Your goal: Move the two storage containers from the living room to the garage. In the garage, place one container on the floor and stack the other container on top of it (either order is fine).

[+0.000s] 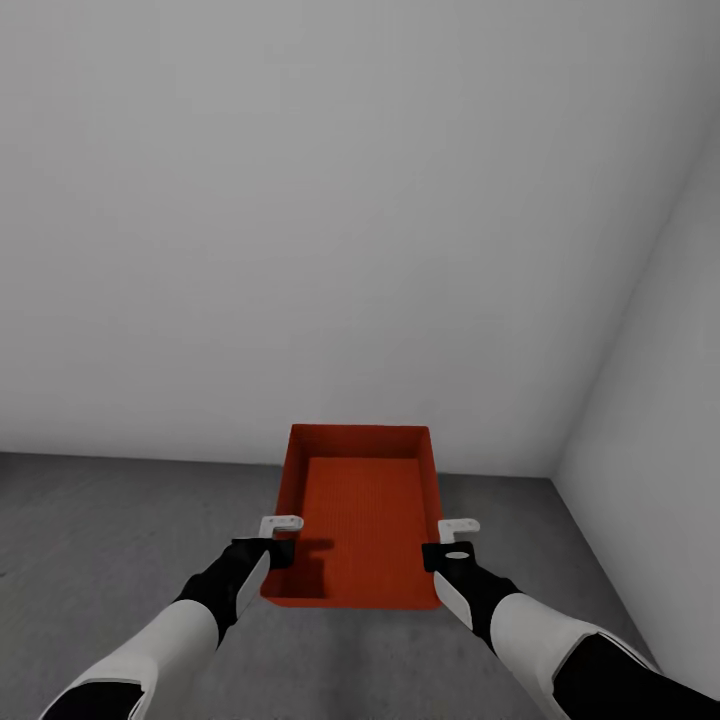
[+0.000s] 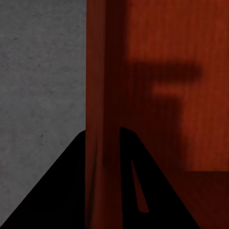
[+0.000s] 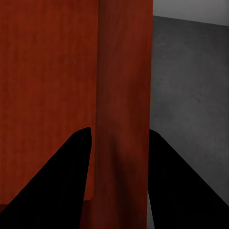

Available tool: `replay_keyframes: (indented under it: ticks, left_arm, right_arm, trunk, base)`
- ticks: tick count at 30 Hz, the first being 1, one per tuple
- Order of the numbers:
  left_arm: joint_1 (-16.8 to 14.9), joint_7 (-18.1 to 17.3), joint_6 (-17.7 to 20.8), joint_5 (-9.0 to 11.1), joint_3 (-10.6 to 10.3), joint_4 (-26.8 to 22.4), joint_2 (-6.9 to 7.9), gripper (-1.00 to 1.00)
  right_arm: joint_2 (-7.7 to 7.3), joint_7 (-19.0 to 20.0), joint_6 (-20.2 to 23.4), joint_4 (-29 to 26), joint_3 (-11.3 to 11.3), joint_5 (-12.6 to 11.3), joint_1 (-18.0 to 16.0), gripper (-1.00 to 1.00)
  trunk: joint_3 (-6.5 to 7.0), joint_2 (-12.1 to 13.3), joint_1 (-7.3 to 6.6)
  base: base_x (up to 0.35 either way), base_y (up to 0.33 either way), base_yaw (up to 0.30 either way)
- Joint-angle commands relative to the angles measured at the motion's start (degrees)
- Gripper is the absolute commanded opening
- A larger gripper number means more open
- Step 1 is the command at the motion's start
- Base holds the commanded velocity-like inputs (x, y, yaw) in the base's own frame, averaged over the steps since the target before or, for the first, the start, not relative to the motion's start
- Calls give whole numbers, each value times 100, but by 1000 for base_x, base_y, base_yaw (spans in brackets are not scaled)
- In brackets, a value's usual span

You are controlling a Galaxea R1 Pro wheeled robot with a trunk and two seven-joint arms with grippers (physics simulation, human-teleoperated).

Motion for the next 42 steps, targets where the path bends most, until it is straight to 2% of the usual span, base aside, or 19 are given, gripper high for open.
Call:
replay_keyframes:
  ticks: [1,42]
  left_arm:
    - [3,47,31,97,-16,12,-42,-100]
    - [3,38,31,97,-16,4,-38,-100]
  right_arm:
    - [4,-94,-8,-21,-116,179,-9,-100]
    - [26,-192,-84,-21,-124,161,-9,-100]
  trunk:
    - [-34,-47,23]
    - [-1150,-1692,923]
  base:
    - [0,0,0]
    - [0,0,0]
